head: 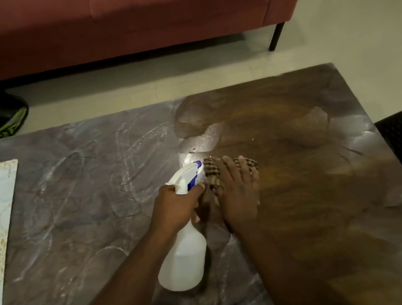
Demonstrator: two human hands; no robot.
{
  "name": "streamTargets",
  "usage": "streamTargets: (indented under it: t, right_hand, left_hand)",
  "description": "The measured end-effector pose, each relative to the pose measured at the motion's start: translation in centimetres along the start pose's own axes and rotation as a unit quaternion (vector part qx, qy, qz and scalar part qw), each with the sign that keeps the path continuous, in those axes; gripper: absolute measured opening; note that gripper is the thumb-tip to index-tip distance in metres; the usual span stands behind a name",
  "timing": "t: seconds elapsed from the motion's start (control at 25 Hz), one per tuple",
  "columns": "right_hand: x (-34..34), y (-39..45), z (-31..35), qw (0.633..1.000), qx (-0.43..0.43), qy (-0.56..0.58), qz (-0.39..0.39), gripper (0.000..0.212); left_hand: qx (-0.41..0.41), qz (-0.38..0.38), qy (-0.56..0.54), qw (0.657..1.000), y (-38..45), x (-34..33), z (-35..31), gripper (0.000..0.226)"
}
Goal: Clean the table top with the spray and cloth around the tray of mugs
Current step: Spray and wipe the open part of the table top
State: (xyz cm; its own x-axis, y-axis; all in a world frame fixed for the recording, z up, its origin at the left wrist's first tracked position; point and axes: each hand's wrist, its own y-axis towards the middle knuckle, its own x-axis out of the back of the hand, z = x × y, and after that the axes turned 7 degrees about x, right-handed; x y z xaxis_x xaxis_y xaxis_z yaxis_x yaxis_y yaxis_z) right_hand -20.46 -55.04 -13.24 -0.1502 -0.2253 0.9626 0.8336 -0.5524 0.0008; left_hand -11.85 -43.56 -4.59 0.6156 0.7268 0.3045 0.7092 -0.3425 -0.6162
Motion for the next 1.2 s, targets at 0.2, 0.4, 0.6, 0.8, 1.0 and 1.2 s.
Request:
streamTargets:
  t: [0.2, 0.4, 0.6, 0.8, 1.0, 1.2]
  right_hand:
    - [0.2, -6.4, -5.8, 0.962, 0.267, -0.039, 0.039, 0.063]
    - [0.3, -6.5, -2.6, 0.994, 0.108, 0.005, 0.013, 0.055]
    - [1.5, -12.2, -7.8, 0.988, 0.151, -0.024, 0.03, 0.069]
    - [-0.4, -19.7, -2.9, 0.963, 0.268, 0.0, 0.02, 0.056]
    - [0.7, -20.7, -4.8, 0.999, -0.017, -0.028, -0.03, 0.057]
    - [-1.7, -27.6, 0.1, 0.962, 0.27, -0.019, 0.035, 0.065]
  left_hand:
    - [0.034, -0.025, -0.005, 0.999, -1.2, -0.8, 0.1, 0.011]
    - [0.069, -0.012, -0.004, 0.998, -4.9, -3.0, 2.7, 0.008]
    - [0.083, -0.005, -0.009, 0.997, -8.9, -3.2, 6.1, 0.015]
    - [0.015, -0.009, -0.001, 1.0, -12.7, -2.7, 10.6, 0.033]
    - [0.092, 0.042, -0.012, 0.995, -14.9, -1.2, 14.7, 0.043]
    - [0.059, 0.026, -0.018, 0.998, -16.5, 0.8, 15.2, 0.036]
